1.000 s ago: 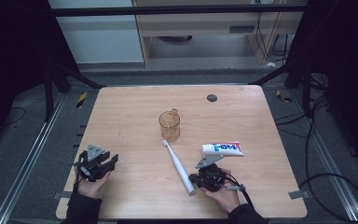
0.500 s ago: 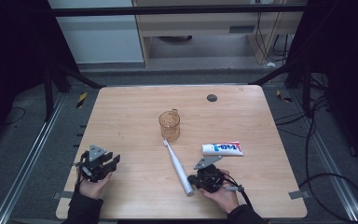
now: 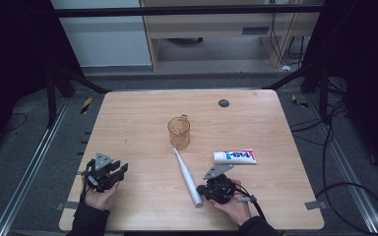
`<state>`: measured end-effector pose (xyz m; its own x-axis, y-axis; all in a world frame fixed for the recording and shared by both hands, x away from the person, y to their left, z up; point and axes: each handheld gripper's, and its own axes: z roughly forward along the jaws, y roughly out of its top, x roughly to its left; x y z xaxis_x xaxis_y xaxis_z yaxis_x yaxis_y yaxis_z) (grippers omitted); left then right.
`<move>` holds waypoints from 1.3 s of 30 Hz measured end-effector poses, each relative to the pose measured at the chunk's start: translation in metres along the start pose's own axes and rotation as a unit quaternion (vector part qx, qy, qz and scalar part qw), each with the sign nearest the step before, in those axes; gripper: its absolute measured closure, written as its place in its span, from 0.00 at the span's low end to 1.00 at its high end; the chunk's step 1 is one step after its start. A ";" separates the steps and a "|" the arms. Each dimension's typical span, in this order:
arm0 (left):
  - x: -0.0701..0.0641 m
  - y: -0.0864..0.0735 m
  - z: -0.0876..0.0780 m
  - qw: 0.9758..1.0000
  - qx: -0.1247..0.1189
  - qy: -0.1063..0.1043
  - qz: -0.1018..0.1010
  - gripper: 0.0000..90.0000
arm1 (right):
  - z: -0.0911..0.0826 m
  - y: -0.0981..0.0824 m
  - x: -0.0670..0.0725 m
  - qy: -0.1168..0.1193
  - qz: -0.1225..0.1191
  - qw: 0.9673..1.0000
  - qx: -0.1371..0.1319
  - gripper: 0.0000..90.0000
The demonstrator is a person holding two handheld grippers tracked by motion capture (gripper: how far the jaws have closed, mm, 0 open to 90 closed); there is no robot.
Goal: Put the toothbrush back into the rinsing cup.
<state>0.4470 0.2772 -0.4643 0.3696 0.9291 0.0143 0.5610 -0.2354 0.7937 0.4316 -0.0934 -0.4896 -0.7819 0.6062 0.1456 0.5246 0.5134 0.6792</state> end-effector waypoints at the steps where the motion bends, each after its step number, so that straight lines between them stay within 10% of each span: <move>1: 0.000 0.000 0.000 1.000 0.000 0.000 0.000 0.71 | 0.000 0.000 0.001 0.001 -0.001 1.000 0.000 0.95; 39: -0.001 0.000 0.001 1.000 0.001 -0.005 0.002 0.72 | 0.006 0.004 0.012 0.014 -0.014 1.000 -0.003 0.94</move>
<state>0.4469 0.2757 -0.4646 0.3786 0.9255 0.0107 0.5617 -0.2389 0.7921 0.4261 -0.0801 -0.4896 -0.8054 0.5745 0.1463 0.5004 0.5265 0.6873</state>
